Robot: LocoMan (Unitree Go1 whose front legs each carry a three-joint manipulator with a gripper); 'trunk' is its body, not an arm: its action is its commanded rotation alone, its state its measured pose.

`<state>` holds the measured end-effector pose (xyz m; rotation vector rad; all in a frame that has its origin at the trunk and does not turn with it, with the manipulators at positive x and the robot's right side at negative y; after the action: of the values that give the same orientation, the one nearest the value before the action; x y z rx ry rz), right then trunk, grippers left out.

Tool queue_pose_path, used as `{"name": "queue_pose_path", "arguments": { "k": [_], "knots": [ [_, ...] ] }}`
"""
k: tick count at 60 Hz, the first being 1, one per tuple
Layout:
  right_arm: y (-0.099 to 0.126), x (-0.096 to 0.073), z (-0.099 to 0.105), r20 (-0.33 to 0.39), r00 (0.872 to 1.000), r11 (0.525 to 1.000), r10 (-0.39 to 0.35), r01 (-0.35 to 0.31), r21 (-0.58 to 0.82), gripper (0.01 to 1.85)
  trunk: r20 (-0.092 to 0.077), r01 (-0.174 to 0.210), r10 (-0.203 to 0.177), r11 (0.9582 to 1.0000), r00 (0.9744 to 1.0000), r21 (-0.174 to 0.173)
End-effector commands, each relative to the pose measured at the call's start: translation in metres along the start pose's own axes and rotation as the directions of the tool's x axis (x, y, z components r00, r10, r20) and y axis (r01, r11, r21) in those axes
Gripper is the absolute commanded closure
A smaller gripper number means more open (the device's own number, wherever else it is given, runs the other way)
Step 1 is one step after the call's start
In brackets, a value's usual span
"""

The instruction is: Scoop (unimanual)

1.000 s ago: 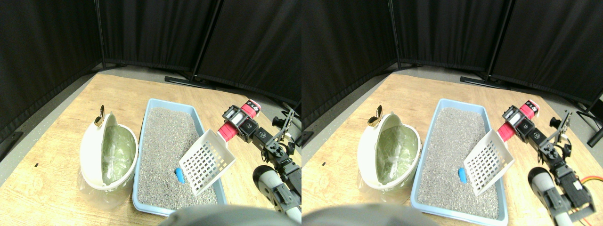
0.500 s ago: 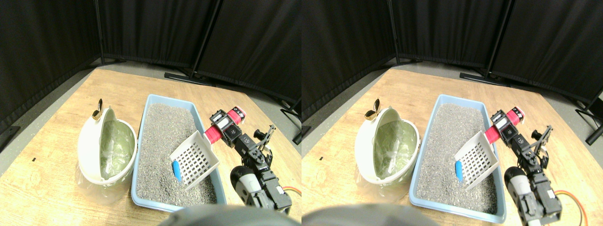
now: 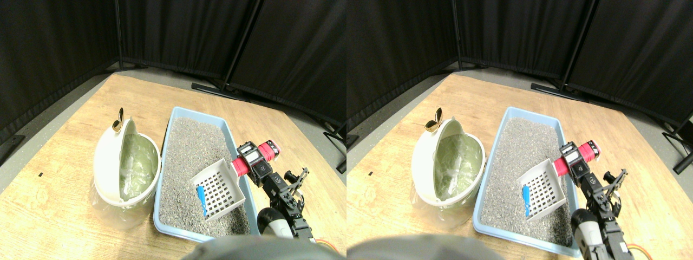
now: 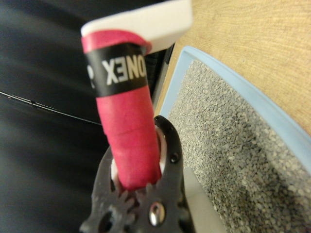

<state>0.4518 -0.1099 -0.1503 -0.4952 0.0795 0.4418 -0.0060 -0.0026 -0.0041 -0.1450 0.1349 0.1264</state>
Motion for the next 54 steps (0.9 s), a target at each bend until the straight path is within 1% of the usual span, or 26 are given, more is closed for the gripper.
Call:
{"name": "queue_pose_path", "arguments": {
  "k": [1, 6, 8, 10, 11, 12, 13, 14, 16, 19, 20, 21, 22, 24, 25, 29, 30, 31, 35, 36, 37, 38, 44, 46, 47, 54],
  "knots": [
    [0.003, 0.001, -0.01, -0.029, 0.996, 0.994, 0.081, -0.079, 0.073, 1.76, -0.028, -0.015, 0.014, 0.9999, 0.9995, -0.008],
    [-0.003, 0.0, -0.009, -0.038, 0.997, 0.991, 0.065, -0.06, 0.12, 1.68, -0.025, -0.013, 0.013, 0.9999, 0.9996, -0.009],
    [-0.009, -0.001, -0.009, -0.021, 0.999, 0.982, 0.045, -0.04, 0.184, 1.62, -0.022, -0.013, 0.013, 0.9999, 0.9997, -0.008],
    [-0.009, -0.001, -0.009, -0.021, 0.999, 0.982, 0.045, -0.04, 0.184, 1.62, -0.021, -0.013, 0.013, 0.9999, 0.9997, -0.008],
    [-0.012, -0.001, -0.009, -0.03, 0.999, 0.974, 0.031, -0.023, 0.227, 1.74, -0.021, -0.013, 0.013, 0.9999, 0.9997, -0.008],
    [-0.012, -0.001, -0.009, -0.03, 0.999, 0.974, 0.031, -0.023, 0.227, 1.74, -0.021, -0.013, 0.013, 0.9999, 0.9997, -0.008],
    [-0.015, -0.002, -0.01, -0.033, 0.999, 0.966, 0.002, 0.006, 0.257, 1.81, -0.021, -0.012, 0.012, 0.9999, 0.9997, -0.007],
    [-0.015, -0.002, -0.01, -0.033, 0.999, 0.966, 0.002, 0.006, 0.257, 1.81, -0.021, -0.012, 0.012, 0.9999, 0.9997, -0.007],
    [-0.018, -0.003, -0.011, -0.028, 0.999, 0.945, -0.017, 0.025, 0.328, 1.81, -0.019, -0.013, 0.013, 0.9999, 0.9997, -0.007],
    [-0.018, -0.003, -0.011, -0.028, 0.999, 0.945, -0.017, 0.025, 0.328, 1.81, -0.019, -0.013, 0.013, 0.9999, 0.9997, -0.007],
    [-0.022, -0.004, -0.014, -0.055, 0.998, 0.917, -0.039, 0.058, 0.394, 1.81, -0.018, -0.013, 0.013, 0.9999, 0.9998, -0.007],
    [-0.022, -0.004, -0.014, -0.055, 0.998, 0.917, -0.039, 0.058, 0.394, 1.81, -0.018, -0.013, 0.013, 0.9999, 0.9998, -0.007],
    [-0.027, -0.004, -0.018, -0.051, 0.997, 0.88, -0.055, 0.073, 0.469, 1.81, -0.015, -0.013, 0.013, 0.9999, 0.9998, -0.006],
    [-0.027, -0.004, -0.018, -0.051, 0.997, 0.88, -0.055, 0.073, 0.469, 1.81, -0.015, -0.013, 0.013, 0.9999, 0.9998, -0.006],
    [-0.031, -0.004, -0.024, -0.028, 0.997, 0.852, -0.071, 0.076, 0.517, 1.81, -0.014, -0.012, 0.012, 0.9999, 0.9998, -0.006],
    [-0.033, -0.005, -0.028, -0.027, 0.996, 0.839, -0.079, 0.081, 0.538, 1.81, -0.01, -0.011, 0.011, 0.9999, 0.9999, -0.008],
    [-0.035, -0.005, -0.033, -0.008, 0.995, 0.81, -0.097, 0.084, 0.581, 1.81, -0.009, -0.01, 0.01, 0.9999, 0.9999, -0.007],
    [-0.036, -0.007, -0.037, -0.001, 0.994, 0.799, -0.107, 0.087, 0.595, 1.81, -0.009, -0.01, 0.01, 0.9999, 0.9999, -0.008],
    [-0.037, -0.008, -0.04, 0.0, 0.993, 0.787, -0.116, 0.092, 0.61, 1.81, -0.007, -0.01, 0.01, 0.9999, 0.9999, -0.007],
    [-0.037, -0.009, -0.042, 0.008, 0.992, 0.765, -0.125, 0.091, 0.638, 1.81, -0.007, -0.01, 0.01, 0.9999, 0.9999, -0.007],
    [-0.037, -0.009, -0.042, 0.008, 0.992, 0.765, -0.125, 0.091, 0.638, 1.81, -0.007, -0.01, 0.01, 0.9999, 0.9999, -0.007],
    [-0.037, -0.011, -0.044, 0.004, 0.99, 0.749, -0.14, 0.103, 0.655, 1.81, -0.005, -0.008, 0.008, 0.9999, 1.0, -0.005],
    [-0.038, -0.015, -0.045, 0.002, 0.986, 0.716, -0.168, 0.121, 0.687, 1.81, -0.002, -0.004, 0.004, 1.0, 1.0, -0.003],
    [-0.038, -0.016, -0.045, 0.01, 0.985, 0.715, -0.171, 0.116, 0.69, 1.81, -0.002, -0.004, 0.004, 1.0, 1.0, -0.003],
    [-0.039, -0.016, -0.045, 0.03, 0.984, 0.711, -0.176, 0.106, 0.695, 1.81, 0.0, -0.004, 0.004, 1.0, 1.0, -0.003],
    [-0.039, -0.016, -0.045, 0.03, 0.984, 0.711, -0.176, 0.106, 0.695, 1.81, 0.0, -0.004, 0.004, 1.0, 1.0, -0.003]
  ]
}}
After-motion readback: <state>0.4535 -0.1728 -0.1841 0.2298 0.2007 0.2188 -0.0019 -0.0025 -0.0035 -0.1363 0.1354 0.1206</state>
